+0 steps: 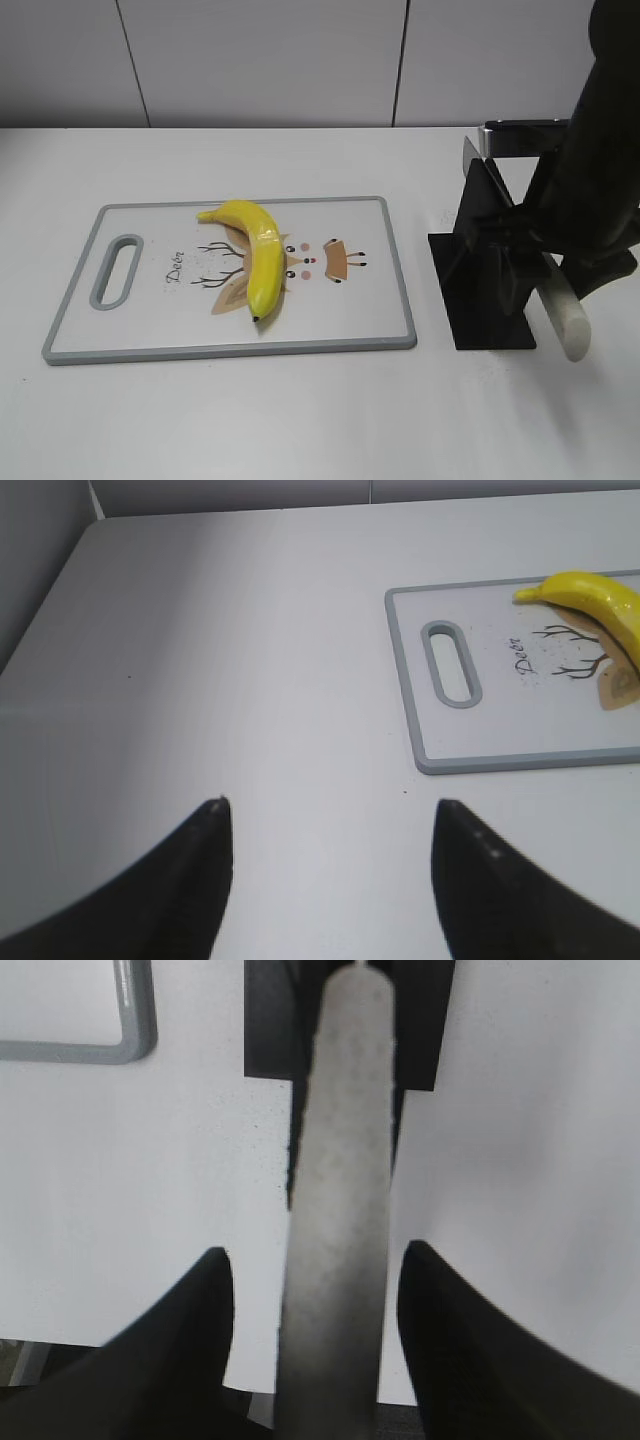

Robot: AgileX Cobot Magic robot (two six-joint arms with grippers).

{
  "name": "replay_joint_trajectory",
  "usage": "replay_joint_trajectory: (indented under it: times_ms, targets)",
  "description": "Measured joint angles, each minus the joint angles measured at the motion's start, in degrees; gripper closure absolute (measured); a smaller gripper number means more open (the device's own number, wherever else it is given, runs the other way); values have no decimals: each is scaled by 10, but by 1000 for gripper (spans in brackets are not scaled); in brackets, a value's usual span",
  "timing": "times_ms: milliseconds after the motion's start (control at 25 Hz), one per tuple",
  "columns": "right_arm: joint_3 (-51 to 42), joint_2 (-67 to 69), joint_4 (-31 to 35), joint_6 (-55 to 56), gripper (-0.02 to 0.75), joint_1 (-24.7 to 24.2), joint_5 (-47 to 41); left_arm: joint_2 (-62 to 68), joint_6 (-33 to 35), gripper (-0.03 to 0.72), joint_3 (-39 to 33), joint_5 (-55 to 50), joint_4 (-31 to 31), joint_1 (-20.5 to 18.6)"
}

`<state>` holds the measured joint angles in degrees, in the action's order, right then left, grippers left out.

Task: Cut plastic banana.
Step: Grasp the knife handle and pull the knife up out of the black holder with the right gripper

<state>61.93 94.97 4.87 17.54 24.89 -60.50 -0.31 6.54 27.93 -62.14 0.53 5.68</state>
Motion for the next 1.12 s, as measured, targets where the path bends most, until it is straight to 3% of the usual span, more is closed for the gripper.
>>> replay_joint_trajectory:
  times_ms: [200,280,360,1120]
  targets:
    - [0,7,3,2,383,0,0,0,0,101,0,0,0,0]
    - [0,8,5,2,448,0,-1,0,0,101,0,0,0,0]
    - [0,9,4,2,573,0,-6,0,0,101,0,0,0,0]
    - [0,-17,5,-1,571,0,-34,0,0,101,0,0,-1,0]
